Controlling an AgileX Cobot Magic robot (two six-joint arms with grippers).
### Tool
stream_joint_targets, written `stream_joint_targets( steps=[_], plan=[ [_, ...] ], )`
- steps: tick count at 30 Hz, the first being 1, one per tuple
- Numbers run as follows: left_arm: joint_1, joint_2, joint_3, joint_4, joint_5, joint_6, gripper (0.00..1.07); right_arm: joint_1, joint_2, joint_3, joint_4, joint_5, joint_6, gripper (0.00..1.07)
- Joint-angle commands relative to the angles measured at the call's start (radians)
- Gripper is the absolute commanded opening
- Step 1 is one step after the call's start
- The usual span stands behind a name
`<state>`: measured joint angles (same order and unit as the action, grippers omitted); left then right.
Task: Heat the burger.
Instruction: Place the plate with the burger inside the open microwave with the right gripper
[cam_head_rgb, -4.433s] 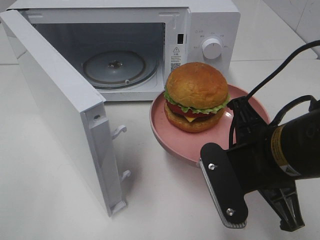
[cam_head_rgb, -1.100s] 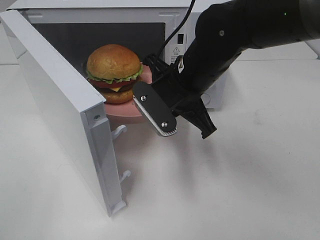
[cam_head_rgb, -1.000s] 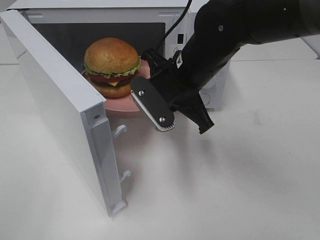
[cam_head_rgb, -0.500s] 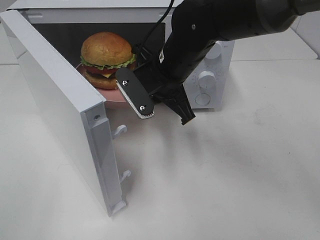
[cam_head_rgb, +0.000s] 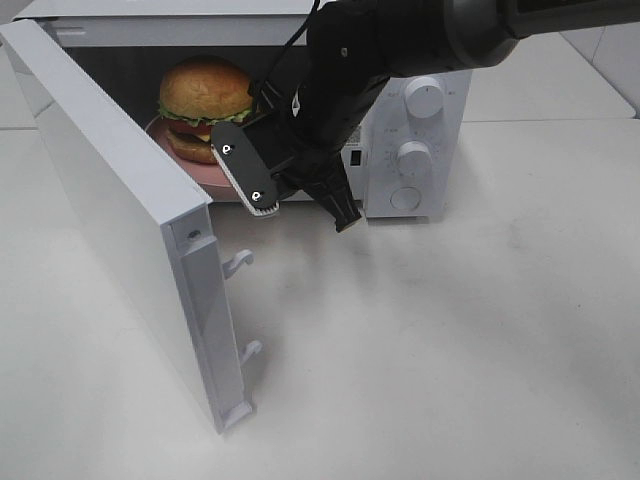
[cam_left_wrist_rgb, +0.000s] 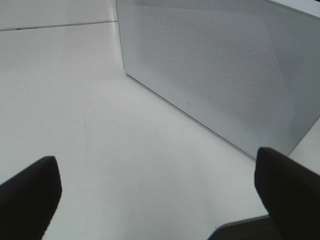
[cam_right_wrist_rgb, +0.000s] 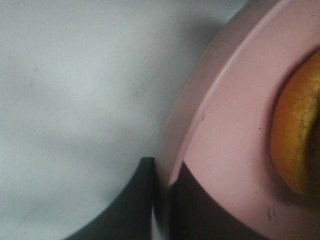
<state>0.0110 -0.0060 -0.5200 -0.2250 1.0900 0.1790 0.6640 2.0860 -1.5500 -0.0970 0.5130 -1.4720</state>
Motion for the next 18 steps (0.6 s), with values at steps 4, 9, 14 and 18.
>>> stream_joint_targets(
  steps=[4, 9, 14, 18],
  plan=[
    [-0.005, -0.018, 0.003, -0.005, -0.015, -0.002, 0.98, -0.001, 0.051, -0.109, -0.023, -0.020, 0.047, 0.00],
    [-0.005, -0.018, 0.003, -0.005, -0.015, -0.002, 0.98, -0.001, 0.099, -0.174, -0.035, -0.014, 0.079, 0.00],
    [-0.005, -0.018, 0.003, -0.005, -0.015, -0.002, 0.98, -0.001, 0.142, -0.233, -0.049, 0.012, 0.081, 0.00],
    [-0.005, -0.018, 0.003, -0.005, -0.015, -0.002, 0.98, -0.001, 0.184, -0.288, -0.053, 0.012, 0.090, 0.00]
  ],
)
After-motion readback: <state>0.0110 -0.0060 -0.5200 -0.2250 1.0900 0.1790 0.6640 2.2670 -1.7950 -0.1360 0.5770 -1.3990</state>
